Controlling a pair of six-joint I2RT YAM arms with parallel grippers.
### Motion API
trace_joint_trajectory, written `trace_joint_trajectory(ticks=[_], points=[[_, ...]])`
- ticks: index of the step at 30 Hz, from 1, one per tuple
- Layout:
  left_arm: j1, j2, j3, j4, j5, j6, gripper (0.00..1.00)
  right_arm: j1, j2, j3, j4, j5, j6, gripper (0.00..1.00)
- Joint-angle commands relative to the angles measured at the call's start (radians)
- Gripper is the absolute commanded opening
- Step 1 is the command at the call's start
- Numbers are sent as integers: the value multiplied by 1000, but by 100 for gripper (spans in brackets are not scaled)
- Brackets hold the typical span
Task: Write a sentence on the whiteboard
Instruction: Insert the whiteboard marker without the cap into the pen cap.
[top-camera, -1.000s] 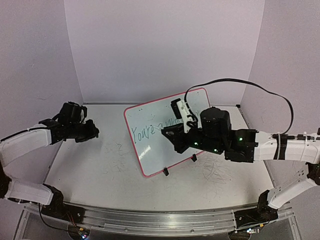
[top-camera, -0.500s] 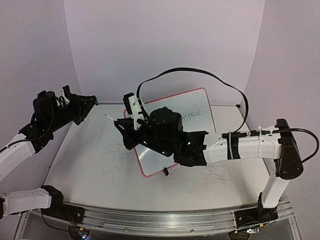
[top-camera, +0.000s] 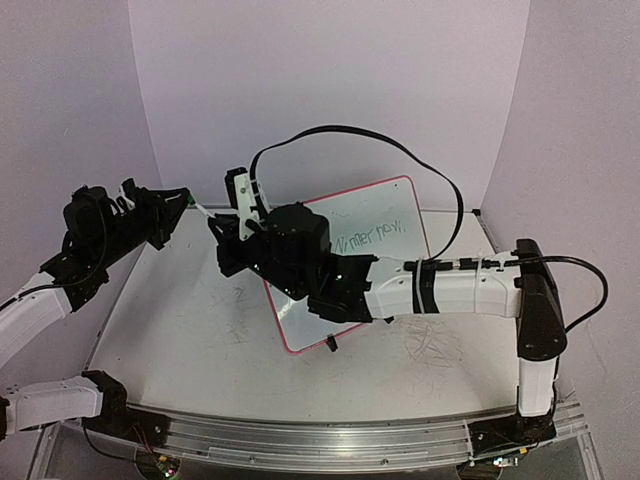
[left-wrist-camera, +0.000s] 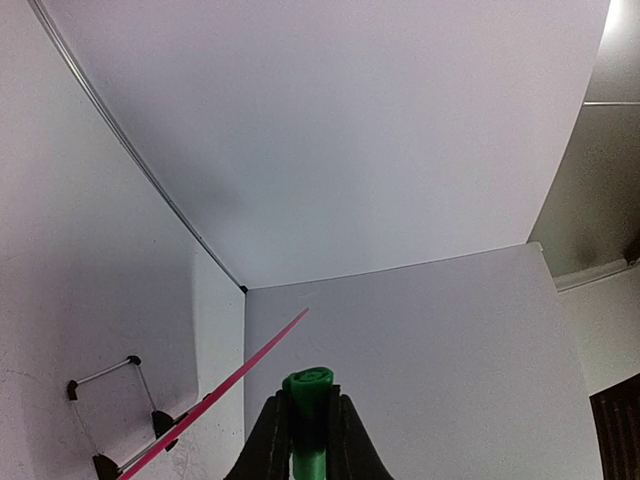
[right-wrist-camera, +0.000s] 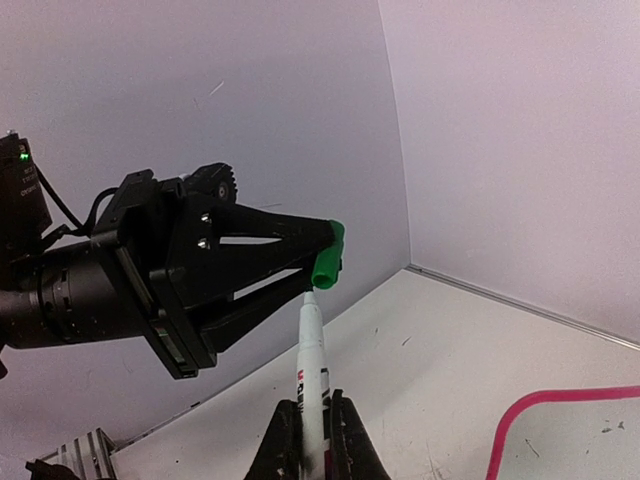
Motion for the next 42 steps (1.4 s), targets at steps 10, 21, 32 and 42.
trace_joint_trajectory(ticks=[10,21,32,42], points=[[1,-6,-19,106,29,-27,0,0,57,110,-13,45,-20,0],[1,-5,-26,131,44,-33,0,-2,66,110,-20,69,-20,0],[1,-7,-39,147,48,-34,0,-4,51,95,-10,53,-30,0],[1,-1,-48,155,52,-39,0,-4,49,82,25,61,-31,0]])
